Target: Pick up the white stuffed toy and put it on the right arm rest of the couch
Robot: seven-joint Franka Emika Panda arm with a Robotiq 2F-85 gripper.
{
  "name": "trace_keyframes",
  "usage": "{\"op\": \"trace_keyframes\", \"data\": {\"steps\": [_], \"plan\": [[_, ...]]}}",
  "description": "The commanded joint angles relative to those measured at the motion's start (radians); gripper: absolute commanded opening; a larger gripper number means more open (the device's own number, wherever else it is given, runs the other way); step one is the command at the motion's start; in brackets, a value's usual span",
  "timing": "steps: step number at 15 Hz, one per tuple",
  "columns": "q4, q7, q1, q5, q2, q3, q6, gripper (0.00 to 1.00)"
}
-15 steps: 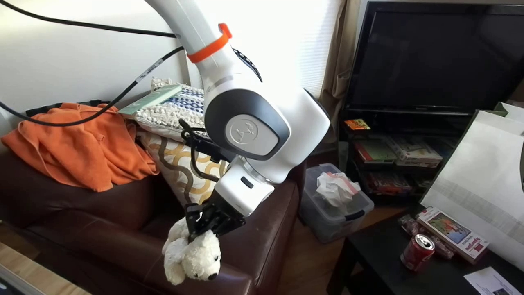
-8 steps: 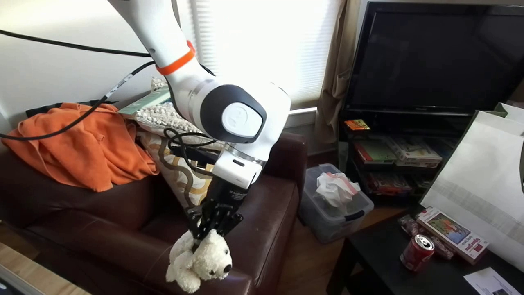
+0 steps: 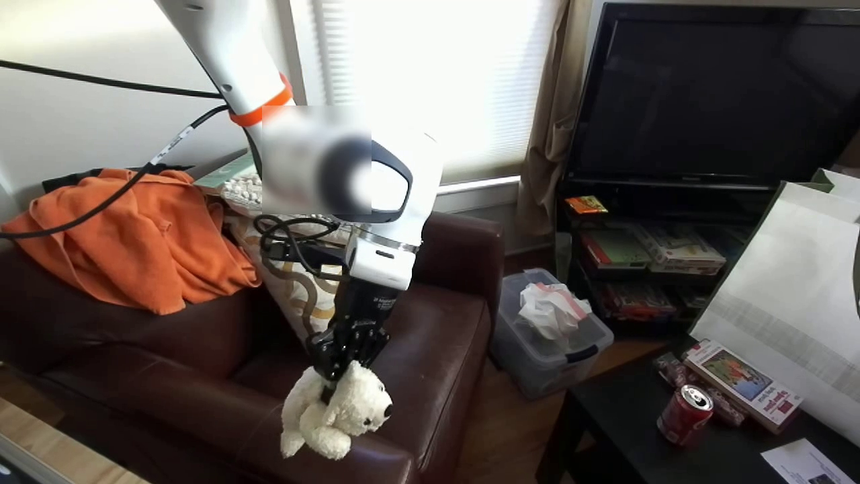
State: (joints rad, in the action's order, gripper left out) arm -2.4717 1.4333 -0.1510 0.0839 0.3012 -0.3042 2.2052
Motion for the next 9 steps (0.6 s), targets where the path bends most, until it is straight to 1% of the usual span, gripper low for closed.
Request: {"op": "trace_keyframes", "data": {"steps": [1, 2, 3, 4, 7, 9], "plan": [[-0.035, -0.183, -0.024, 0.006, -0.008, 0.016, 0.109, 0.02], [-0.038, -0.259, -0.040, -0.019, -0.002, 0.020, 0.142, 0.02], [-0.035, -0.348, -0.064, -0.067, 0.009, 0.028, 0.154, 0.02], [-0.037, -0.417, -0.104, -0.091, 0.015, 0.056, 0.161, 0.02], [-0.023, -0.645, -0.196, -0.171, 0.049, 0.110, 0.145, 0.02], [-0.020, -0.801, -0.229, -0.215, 0.068, 0.125, 0.145, 0.02]]}}
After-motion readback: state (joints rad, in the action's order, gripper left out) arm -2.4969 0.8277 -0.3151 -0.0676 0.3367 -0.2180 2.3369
